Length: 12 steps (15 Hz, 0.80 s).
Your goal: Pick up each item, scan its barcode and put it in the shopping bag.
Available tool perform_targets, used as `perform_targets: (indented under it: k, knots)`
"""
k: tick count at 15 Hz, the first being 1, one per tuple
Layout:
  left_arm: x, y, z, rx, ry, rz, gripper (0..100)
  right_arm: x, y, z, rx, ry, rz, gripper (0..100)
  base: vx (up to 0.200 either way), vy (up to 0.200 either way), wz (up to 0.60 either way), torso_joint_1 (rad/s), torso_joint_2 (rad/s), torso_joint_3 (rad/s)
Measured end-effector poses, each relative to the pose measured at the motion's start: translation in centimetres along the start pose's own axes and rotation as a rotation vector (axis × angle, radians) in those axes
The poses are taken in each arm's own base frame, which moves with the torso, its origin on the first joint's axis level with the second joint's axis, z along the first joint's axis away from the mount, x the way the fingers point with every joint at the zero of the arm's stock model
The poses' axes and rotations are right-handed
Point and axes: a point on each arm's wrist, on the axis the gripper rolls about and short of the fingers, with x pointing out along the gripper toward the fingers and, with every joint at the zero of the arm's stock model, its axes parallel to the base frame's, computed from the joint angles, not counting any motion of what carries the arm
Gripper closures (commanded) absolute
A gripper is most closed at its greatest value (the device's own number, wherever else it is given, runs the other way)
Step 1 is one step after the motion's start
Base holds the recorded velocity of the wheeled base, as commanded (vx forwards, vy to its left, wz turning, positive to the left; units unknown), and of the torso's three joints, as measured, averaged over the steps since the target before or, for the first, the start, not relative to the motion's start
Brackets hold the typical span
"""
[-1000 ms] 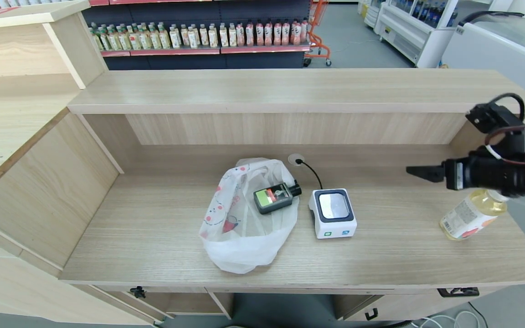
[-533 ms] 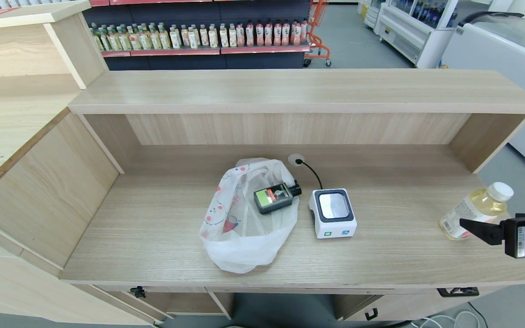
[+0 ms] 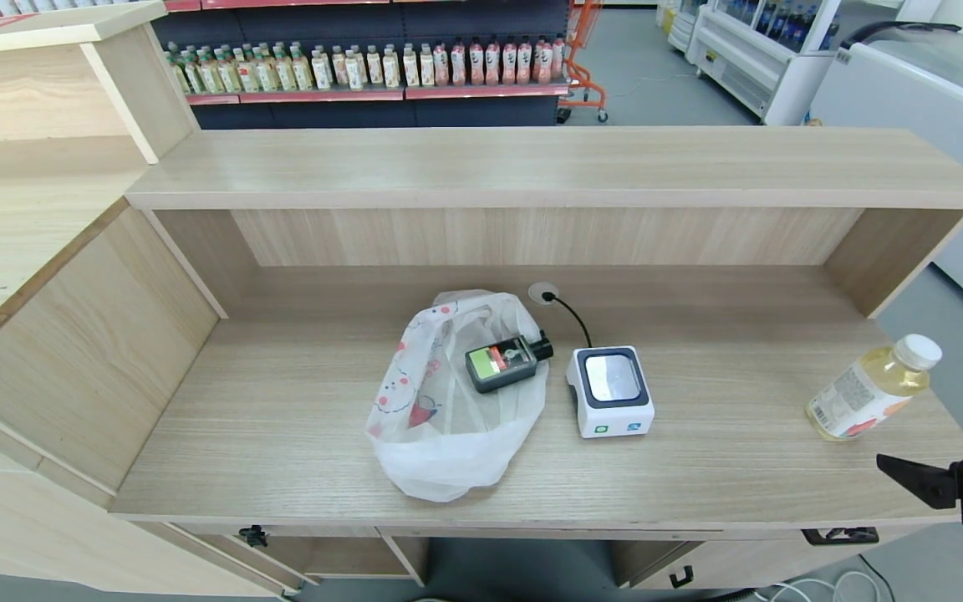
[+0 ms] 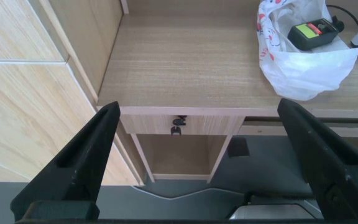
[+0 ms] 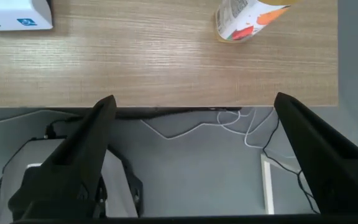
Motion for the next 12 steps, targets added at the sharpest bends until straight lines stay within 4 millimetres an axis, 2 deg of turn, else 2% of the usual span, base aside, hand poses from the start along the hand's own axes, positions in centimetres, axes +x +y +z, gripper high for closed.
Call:
perform_targets:
  k: [3, 12]
  knots:
    - [0.0, 0.0, 0.0, 0.000, 0.000, 0.000, 0, -0.4, -0.2, -0.9, -0.003, 0.014, -0.025, 0, 0.000, -0.200, 0.00, -0.001, 0.00, 0.001]
    - [0.0, 0.0, 0.0, 0.006, 0.000, 0.001, 0, -0.8, -0.4, -1.4, -0.005, 0.023, -0.034, 0, 0.000, -0.200, 0.00, 0.002, 0.00, 0.001]
